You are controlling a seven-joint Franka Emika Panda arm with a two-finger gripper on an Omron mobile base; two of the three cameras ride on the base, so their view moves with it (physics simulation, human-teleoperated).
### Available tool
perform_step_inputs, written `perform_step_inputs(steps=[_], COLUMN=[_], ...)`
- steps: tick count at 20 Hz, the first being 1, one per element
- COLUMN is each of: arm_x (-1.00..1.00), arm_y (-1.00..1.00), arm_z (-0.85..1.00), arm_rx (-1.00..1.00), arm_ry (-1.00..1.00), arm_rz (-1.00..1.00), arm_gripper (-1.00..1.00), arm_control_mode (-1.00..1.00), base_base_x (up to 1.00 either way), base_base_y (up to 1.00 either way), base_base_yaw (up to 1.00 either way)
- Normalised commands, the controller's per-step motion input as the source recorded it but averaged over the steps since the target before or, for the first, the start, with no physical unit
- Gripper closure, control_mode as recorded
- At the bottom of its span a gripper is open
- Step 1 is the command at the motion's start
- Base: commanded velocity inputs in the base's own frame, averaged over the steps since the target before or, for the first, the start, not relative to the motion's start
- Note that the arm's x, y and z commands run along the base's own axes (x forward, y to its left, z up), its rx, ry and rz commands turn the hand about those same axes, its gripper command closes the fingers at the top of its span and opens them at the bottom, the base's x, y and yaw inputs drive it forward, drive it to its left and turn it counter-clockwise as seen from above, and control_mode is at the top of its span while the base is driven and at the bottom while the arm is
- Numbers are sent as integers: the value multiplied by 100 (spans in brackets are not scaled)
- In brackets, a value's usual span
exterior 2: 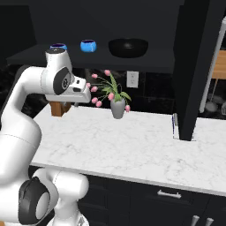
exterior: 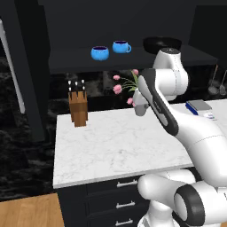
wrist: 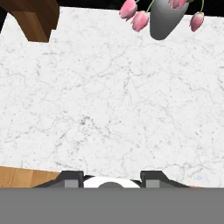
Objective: Gather all objects into one cabinet and sort the glasses and bowls to opposite sides.
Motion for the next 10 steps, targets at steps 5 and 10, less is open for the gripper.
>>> perform_step_inputs(steps=[5, 10], arm_x=[0, 0], arm_y=[0, 0], arm_z=[0, 0], arm_rx=[0, 0], arm_ry=[0, 0], arm_rz=[0, 0], arm_gripper=[-100, -100], arm_control_mode=[100, 100], base_base_x=[0, -24], base_base_y=[0, 0], base_base_yaw=[0, 0])
